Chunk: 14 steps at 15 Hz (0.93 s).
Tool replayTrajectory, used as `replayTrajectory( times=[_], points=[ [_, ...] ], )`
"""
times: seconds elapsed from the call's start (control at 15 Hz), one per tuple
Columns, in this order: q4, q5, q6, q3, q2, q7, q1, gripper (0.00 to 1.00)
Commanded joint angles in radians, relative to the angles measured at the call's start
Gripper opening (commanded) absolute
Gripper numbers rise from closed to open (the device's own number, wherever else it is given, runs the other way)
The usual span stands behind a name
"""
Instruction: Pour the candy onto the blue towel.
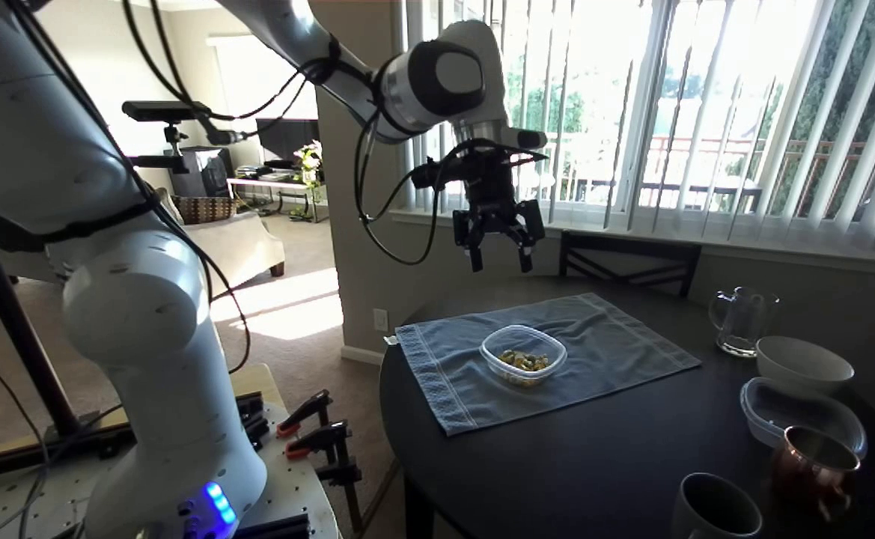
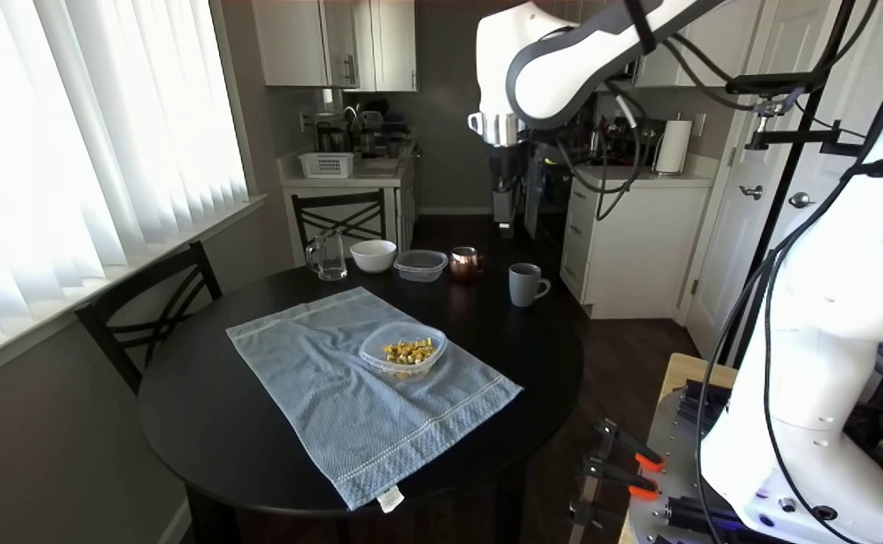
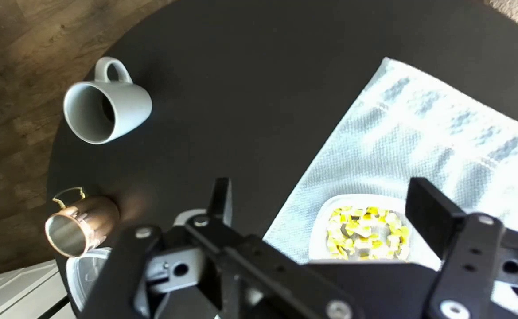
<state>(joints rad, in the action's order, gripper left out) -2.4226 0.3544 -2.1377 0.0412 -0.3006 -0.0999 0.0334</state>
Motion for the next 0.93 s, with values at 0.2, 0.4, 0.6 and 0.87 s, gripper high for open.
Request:
replayTrajectory(
  times=[0.2, 0.4, 0.6, 0.87],
  points=[
    [0.368, -0.172, 0.07, -0.025, 0.46, 0.082, -0.006, 1.0],
    [0.548, -0.288, 0.117, -0.046, 0.657, 0.018, -0.004, 1.0],
    [0.684, -0.288, 0.172, -0.054, 0.793, -0.008, -0.006, 1.0],
    [0.783, -0.083, 0.185, 0.038, 0.883, 0.177, -0.074, 1.0]
  ],
)
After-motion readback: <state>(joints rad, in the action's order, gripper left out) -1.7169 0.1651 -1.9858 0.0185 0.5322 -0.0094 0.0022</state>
